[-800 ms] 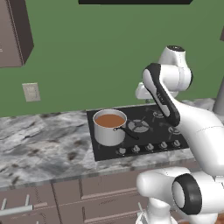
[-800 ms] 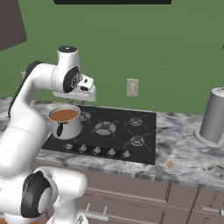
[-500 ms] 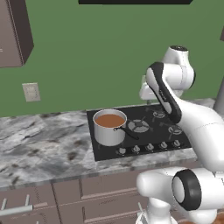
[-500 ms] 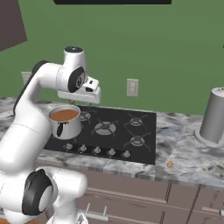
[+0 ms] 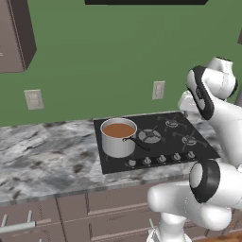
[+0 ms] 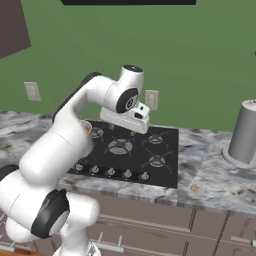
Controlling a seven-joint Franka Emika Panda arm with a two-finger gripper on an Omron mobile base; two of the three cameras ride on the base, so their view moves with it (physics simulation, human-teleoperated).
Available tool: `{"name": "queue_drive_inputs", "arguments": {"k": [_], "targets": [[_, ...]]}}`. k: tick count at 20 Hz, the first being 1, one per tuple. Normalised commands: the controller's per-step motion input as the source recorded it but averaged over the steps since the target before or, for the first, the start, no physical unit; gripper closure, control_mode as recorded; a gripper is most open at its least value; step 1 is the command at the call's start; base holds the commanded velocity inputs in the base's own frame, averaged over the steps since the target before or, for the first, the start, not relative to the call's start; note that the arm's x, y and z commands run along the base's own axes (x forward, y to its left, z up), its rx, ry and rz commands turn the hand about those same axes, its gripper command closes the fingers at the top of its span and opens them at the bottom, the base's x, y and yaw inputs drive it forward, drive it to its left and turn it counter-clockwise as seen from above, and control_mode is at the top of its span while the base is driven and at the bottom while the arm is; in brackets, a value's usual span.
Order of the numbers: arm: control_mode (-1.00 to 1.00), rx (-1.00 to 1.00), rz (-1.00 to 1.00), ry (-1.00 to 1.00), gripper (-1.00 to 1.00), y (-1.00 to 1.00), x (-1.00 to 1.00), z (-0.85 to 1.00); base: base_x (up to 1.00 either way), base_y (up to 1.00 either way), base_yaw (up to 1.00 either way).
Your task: Pick up the sugar cube(s) and place them in the saucepan with hot chocolate.
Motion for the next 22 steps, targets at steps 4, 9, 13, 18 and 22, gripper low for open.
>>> {"name": "queue_drive_inputs", "arguments": {"k": [4, 9, 13, 18, 22], "targets": [[-1.00, 0.01, -0.11, 0.10, -1.00, -1.00, -0.04, -0.77, 0.00, 0.00, 0.00], [-1.00, -0.12, -0.03, 0.22, -1.00, -0.88, -0.06, -0.73, 0.00, 0.00, 0.00], [-1.00, -0.19, 0.00, 0.14, -1.00, -0.34, -0.13, -0.38, 0.00, 0.00, 0.00], [-1.00, -0.15, 0.03, 0.07, -1.00, 0.13, 0.00, 0.00, 0.00, 0.00, 0.00], [-1.00, 0.00, 0.00, 0.01, -1.00, -0.36, 0.00, -0.25, 0.00, 0.00, 0.00]]}}
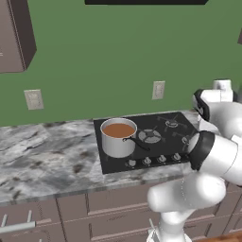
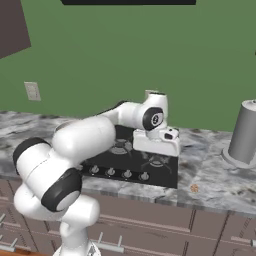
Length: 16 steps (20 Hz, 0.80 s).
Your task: Pick up the sugar cube(s) and place them in the saucepan with hot chocolate.
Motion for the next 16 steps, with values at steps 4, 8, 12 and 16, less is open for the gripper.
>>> {"name": "queue_drive_inputs", "arguments": {"k": [4, 8, 12, 16], "targets": [[-1.00, 0.01, 0.00, -0.01, -1.00, -0.78, 0.00, -0.22, 0.00, 0.00, 0.00], [-1.00, 0.08, 0.00, -0.02, -1.00, -0.88, 0.00, 0.00, 0.00, 0.00, 0.00], [-1.00, 0.12, 0.00, -0.04, -1.00, -0.72, 0.00, -0.01, 0.00, 0.00, 0.00], [-1.00, 0.10, 0.02, -0.01, -1.00, -0.34, 0.00, -0.24, 0.00, 0.00, 0.00]]}}
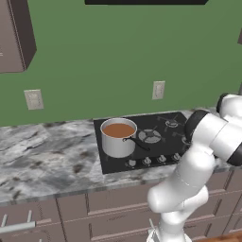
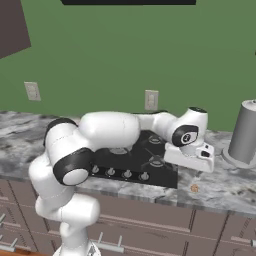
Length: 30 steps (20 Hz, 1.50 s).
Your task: Pick up the sugar cube(s) and place them in the saucepan with hot chocolate.
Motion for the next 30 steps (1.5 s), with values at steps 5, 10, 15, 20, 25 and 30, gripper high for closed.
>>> {"name": "queue_drive_inputs", "arguments": {"k": [5, 10, 15, 20, 25, 30], "targets": [[-1.00, 0.04, 0.08, -0.03, -1.00, -0.04, 0.00, -0.52, 0.00, 0.00, 0.00], [-1.00, 0.00, 0.09, -0.05, -1.00, -0.01, 0.15, -0.29, 0.00, 0.00, 0.00], [-1.00, 0.00, 0.09, -0.01, -1.00, -0.07, 0.40, -0.25, 0.00, 0.00, 0.00], [-1.00, 0.00, 0.05, 0.00, -1.00, -0.17, 0.10, -0.12, 0.00, 0.00, 0.00], [-1.00, 0.00, 0.01, 0.00, -1.00, -0.19, 0.00, -0.17, 0.00, 0.00, 0.00], [-1.00, 0.00, 0.00, 0.00, -1.00, -0.01, 0.01, -0.18, 0.00, 0.00, 0.00]]}}
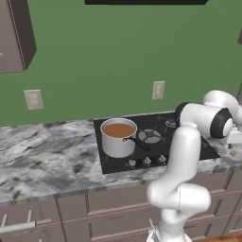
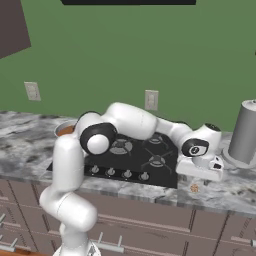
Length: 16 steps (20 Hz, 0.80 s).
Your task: Pick up the sugar cube(s) and place them in the saucepan with hot chocolate.
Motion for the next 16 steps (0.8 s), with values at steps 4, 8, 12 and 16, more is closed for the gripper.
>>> {"name": "queue_drive_inputs", "arguments": {"k": [4, 8, 12, 16], "targets": [[-1.00, 0.00, 0.00, 0.00, -1.00, 0.00, 0.11, -0.22, 0.00, 0.00, 0.00], [-1.00, 0.00, 0.00, 0.00, -1.00, 0.00, 0.23, -0.07, 0.00, 0.00, 0.00], [-1.00, 0.00, 0.00, 0.01, -1.00, 0.00, 0.11, -0.06, 0.00, 0.00, 0.00], [-1.00, 0.00, 0.00, 0.02, -1.00, -0.05, 0.04, -0.06, 0.00, 0.00, 0.00]]}}
